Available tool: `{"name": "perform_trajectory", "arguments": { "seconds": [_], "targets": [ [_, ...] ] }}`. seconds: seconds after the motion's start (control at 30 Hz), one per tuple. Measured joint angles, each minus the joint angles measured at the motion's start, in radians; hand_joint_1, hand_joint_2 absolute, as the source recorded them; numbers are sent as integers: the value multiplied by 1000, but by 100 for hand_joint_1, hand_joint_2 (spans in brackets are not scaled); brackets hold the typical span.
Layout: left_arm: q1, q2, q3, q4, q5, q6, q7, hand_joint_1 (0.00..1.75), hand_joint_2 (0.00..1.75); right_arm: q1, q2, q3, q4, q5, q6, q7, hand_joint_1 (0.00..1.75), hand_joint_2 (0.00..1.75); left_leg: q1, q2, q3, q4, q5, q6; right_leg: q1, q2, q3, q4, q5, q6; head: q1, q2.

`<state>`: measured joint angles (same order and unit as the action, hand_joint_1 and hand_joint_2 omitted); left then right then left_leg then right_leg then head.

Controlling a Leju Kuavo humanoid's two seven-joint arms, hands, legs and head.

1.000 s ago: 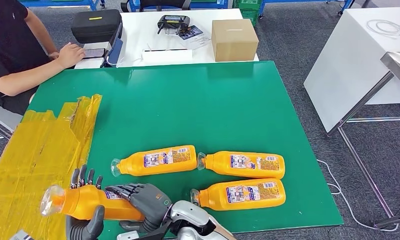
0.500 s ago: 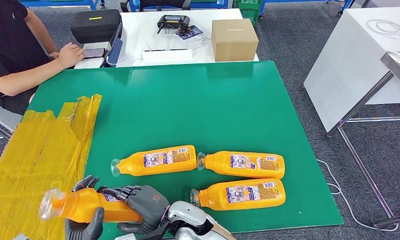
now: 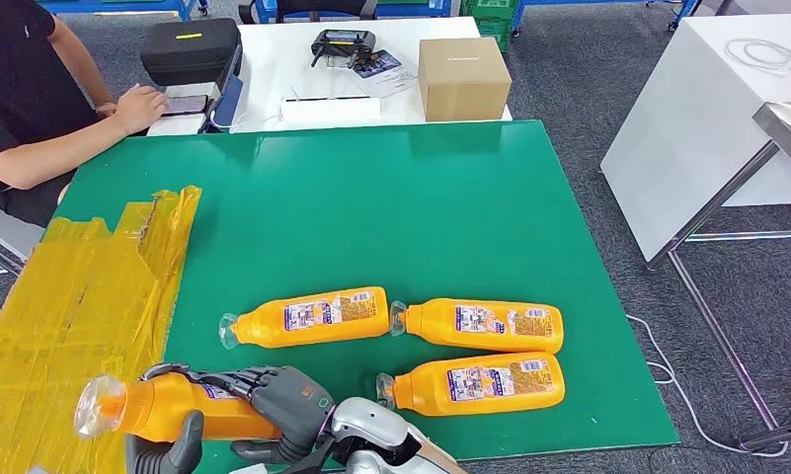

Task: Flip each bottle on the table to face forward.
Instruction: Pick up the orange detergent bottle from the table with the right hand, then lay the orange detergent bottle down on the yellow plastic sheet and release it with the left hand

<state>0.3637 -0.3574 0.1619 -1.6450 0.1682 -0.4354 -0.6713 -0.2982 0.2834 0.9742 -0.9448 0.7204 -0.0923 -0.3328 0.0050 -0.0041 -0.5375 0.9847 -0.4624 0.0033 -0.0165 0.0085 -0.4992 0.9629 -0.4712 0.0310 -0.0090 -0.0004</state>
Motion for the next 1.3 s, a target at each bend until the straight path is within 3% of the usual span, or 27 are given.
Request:
{"name": "perform_trajectory", "arguments": {
  "seconds": [0.13, 0.27, 0.5, 0.67, 1.3],
  "targets": [
    [0, 0, -3, -16, -2, -2, -3, 175, 175, 1, -1, -5, -15, 3, -7, 6, 168, 175, 0, 0, 0, 0, 0, 0, 0, 0, 0, 0, 0, 0, 0, 0],
    [3, 0, -2, -39, -30, -16, -13, 175, 175, 3, -4, -11, -40, 25, -33, 14, 0, 0, 0, 0, 0, 0, 0, 0, 0, 0, 0, 0, 0, 0, 0, 0],
    [19, 0, 31, -161, -192, -45, -27, 175, 175, 14, -14, -48, -145, 77, -50, 64, 0, 0, 0, 0, 0, 0, 0, 0, 0, 0, 0, 0, 0, 0, 0, 0],
    [31, 2, 40, -256, -314, 25, -27, 175, 175, 31, -17, -104, -223, 70, -45, 93, 0, 0, 0, 0, 0, 0, 0, 0, 0, 0, -1, 0, 0, 0, -1, 0],
    [40, 5, 41, -335, -325, 39, -29, 175, 175, 54, -19, -160, -278, 69, -44, 103, 0, 0, 0, 0, 0, 0, 0, 0, 0, 0, -1, 0, 0, 0, -1, 0]
  ]
}}
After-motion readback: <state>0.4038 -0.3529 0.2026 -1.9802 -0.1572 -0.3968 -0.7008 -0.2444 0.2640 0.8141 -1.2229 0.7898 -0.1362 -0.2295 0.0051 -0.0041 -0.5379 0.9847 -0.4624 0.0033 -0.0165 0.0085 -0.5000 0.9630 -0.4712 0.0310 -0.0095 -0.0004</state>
